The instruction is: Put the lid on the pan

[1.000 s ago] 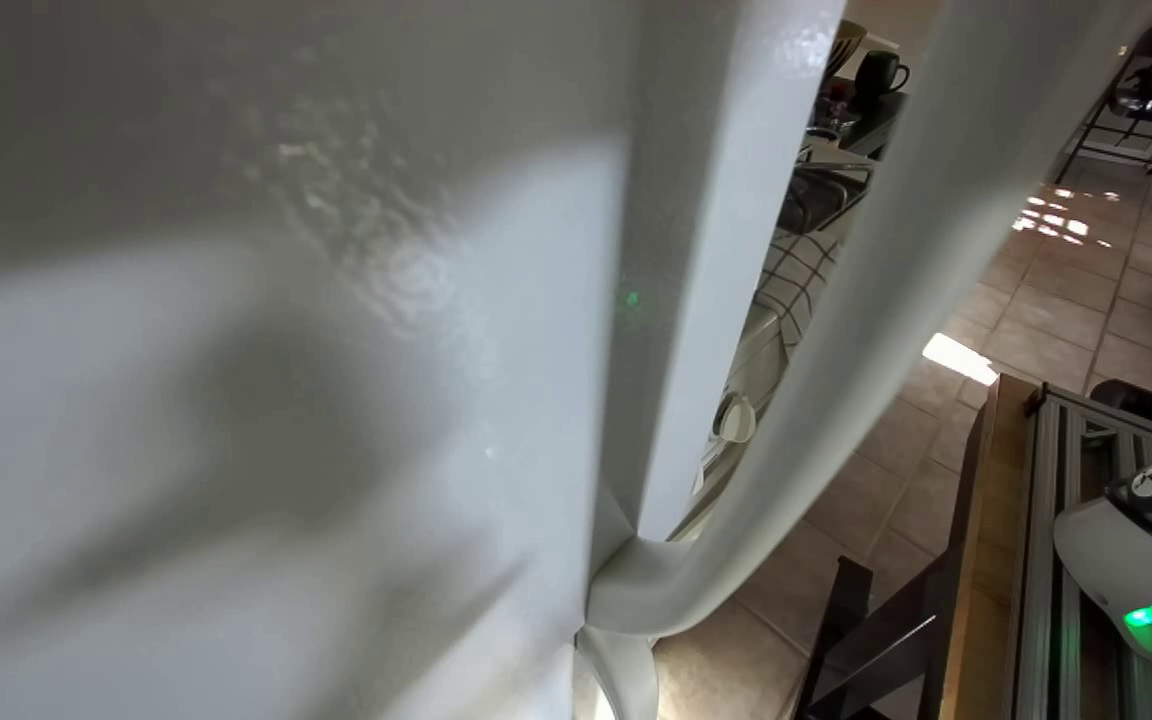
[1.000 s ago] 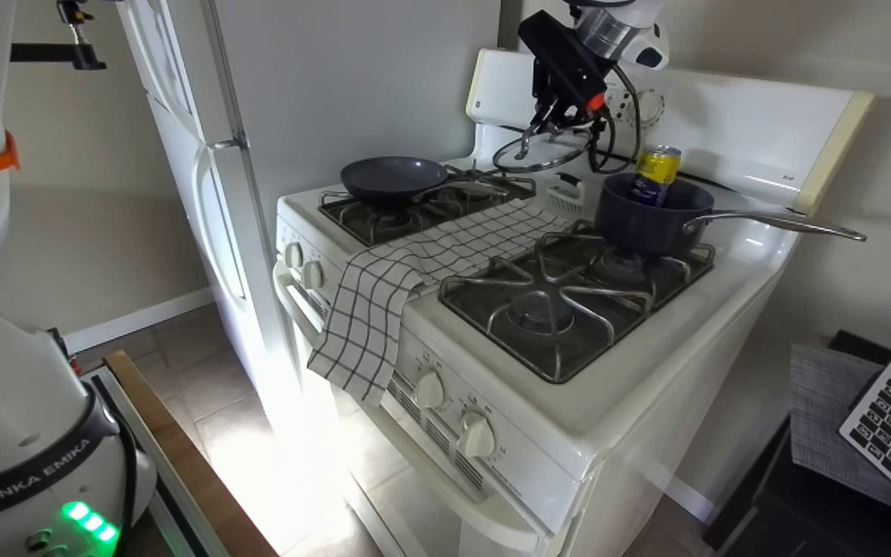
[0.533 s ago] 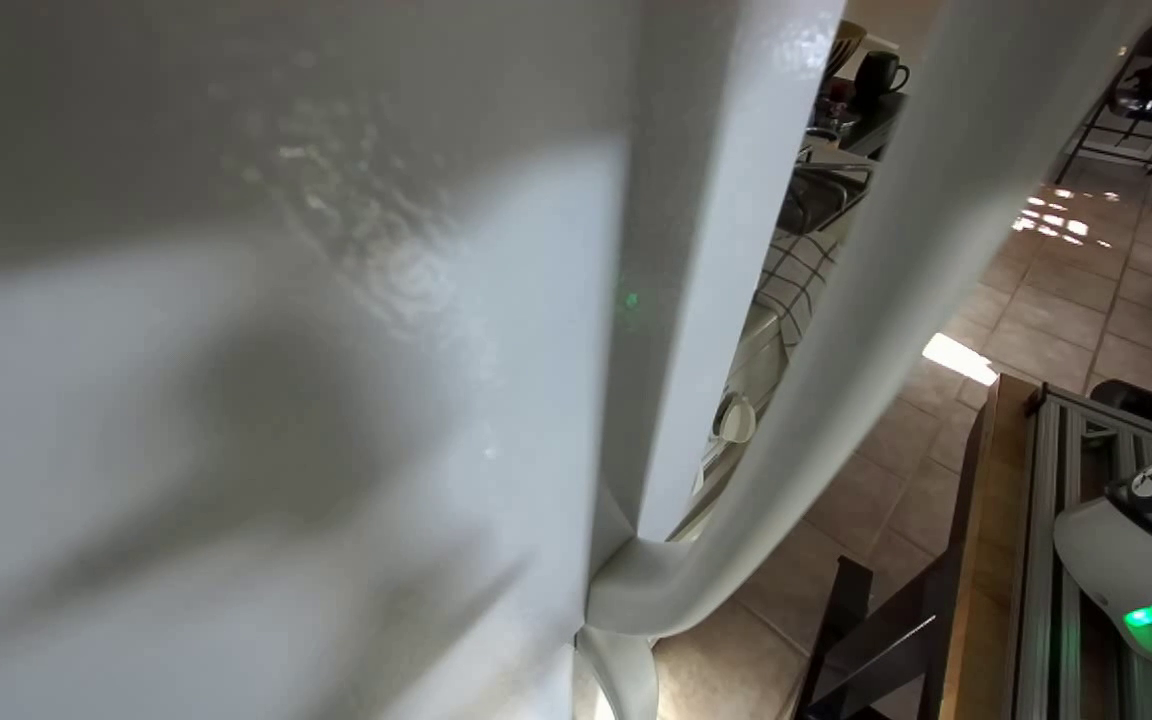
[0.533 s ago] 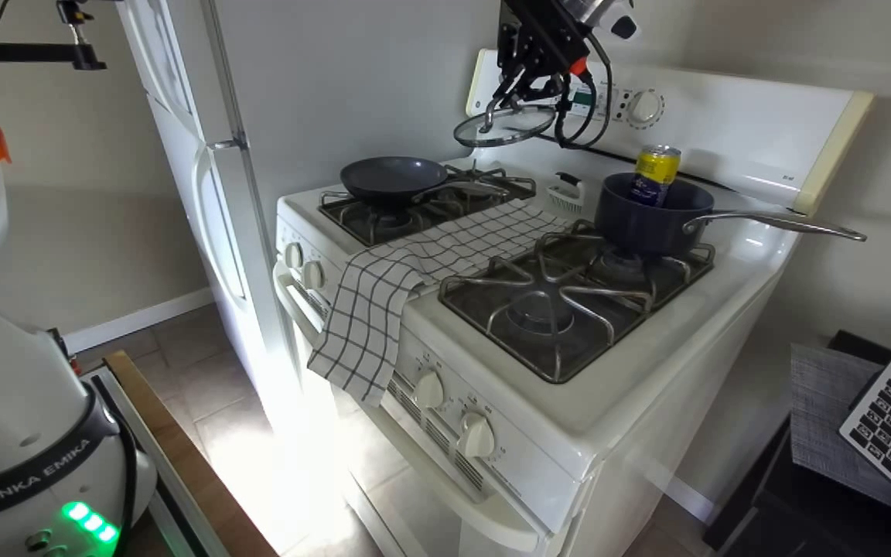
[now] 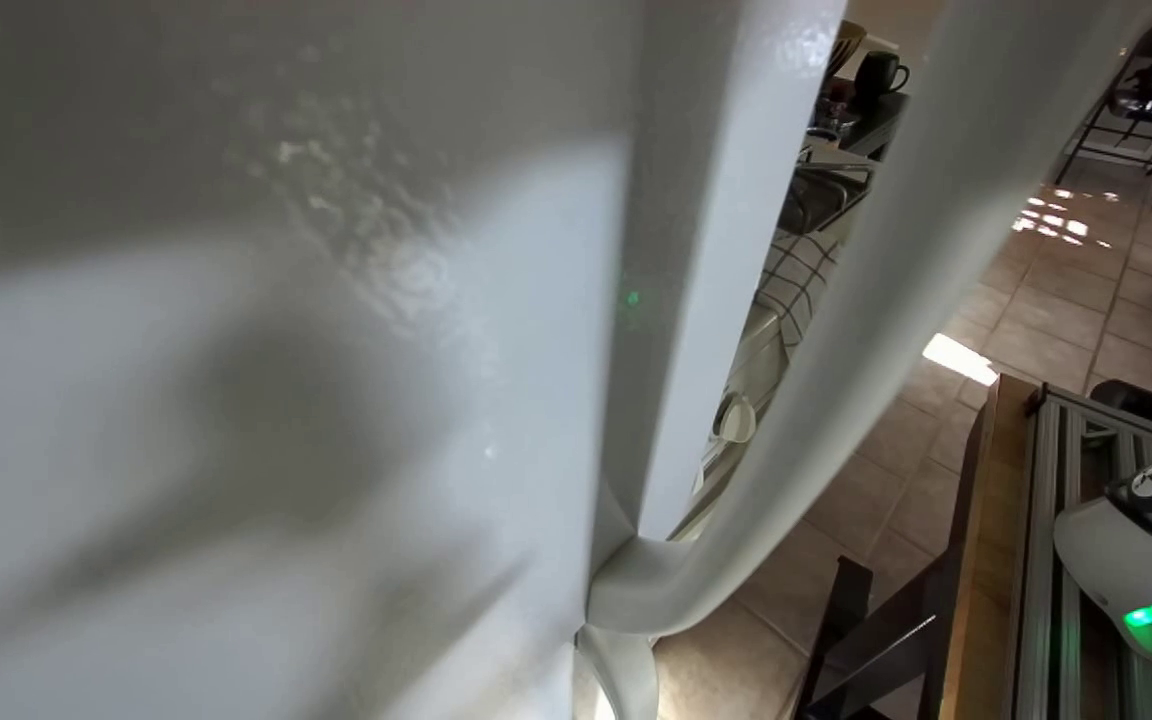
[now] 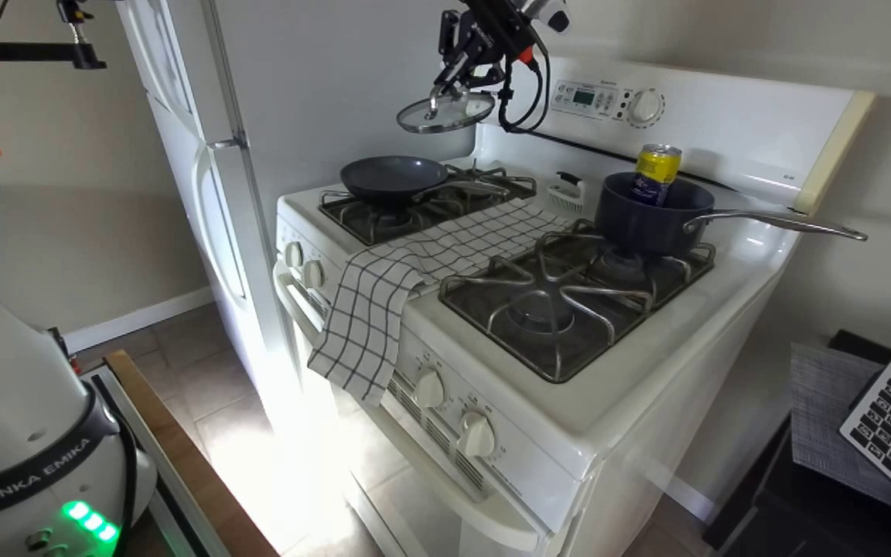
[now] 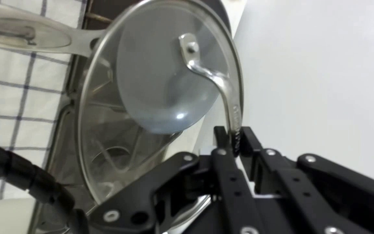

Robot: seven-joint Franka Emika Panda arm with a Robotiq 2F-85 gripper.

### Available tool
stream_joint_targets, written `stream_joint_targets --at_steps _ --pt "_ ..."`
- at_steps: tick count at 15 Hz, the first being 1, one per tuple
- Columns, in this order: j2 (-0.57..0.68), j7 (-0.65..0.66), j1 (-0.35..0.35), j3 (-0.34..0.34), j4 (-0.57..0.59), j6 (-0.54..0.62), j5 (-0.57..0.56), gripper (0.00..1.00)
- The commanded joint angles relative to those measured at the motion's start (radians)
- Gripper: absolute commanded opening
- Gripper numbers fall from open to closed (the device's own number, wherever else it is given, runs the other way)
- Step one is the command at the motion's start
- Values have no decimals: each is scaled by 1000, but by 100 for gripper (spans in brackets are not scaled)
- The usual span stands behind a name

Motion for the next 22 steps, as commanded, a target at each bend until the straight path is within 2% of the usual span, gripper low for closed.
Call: stream_joint_targets --at_steps 1,2,6,7,13,17,18,19,20,21,22 --pt "-13 -48 21 7 -25 -94 23 4" --pt "3 -21 33 -7 -3 -52 4 15" --pt "5 -37 40 -6 -5 -77 3 15" --pt "5 -38 38 -7 -5 -78 3 4" --pt "71 -12 78 13 61 -63 5 4" --pt "65 -1 96 8 76 -37 -35 4" --pt "62 -7 95 7 80 -41 -46 40" --pt "50 -46 96 8 73 -30 -66 41" --pt "61 -23 88 15 71 -51 -33 46" --pt "59 -25 87 15 75 -51 -35 30" --pt "60 -25 86 15 75 -51 -35 37"
